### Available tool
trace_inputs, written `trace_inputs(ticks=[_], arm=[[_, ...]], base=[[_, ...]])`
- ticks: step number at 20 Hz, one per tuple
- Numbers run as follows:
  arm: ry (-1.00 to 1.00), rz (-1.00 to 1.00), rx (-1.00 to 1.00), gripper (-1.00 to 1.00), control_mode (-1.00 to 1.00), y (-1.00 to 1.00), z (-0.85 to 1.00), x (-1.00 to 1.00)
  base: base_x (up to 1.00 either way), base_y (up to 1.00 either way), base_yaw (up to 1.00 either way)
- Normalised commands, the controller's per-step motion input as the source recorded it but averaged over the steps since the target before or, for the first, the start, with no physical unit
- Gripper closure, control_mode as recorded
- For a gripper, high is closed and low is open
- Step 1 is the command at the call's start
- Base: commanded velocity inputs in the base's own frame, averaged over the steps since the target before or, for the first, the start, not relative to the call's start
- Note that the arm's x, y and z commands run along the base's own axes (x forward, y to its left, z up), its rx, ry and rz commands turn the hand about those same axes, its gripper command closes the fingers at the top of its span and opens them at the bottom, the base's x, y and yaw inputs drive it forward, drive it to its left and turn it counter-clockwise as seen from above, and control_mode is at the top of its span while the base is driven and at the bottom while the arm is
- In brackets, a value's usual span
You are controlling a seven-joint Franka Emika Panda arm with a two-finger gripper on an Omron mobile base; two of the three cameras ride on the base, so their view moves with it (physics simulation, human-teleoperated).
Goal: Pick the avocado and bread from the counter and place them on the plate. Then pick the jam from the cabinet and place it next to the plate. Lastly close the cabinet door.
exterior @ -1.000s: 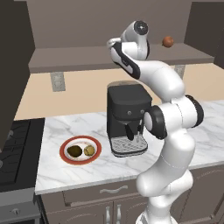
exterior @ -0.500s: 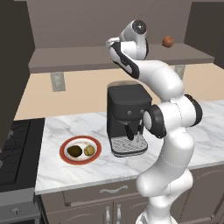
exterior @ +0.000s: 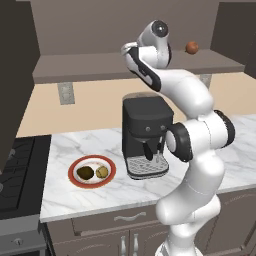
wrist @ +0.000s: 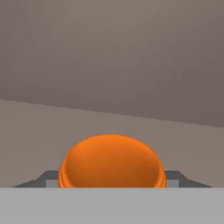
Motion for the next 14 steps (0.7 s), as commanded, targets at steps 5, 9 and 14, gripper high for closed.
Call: trace_inputs(ticks=[5, 9, 14], arm=[[-0.09, 0.00, 0.00, 1.00, -1.00, 0.05, 0.00, -0.56], [-0.13, 0.00, 0.00, 1.00, -1.00, 0.12, 0.00, -0.58], [-0.11, 0.00, 0.00, 1.00, -1.00, 0.15, 0.00, -0.57]], base=[[0.00, 0.00, 0.00], [0.00, 0.00, 0.00], [0.00, 0.00, 0.00]])
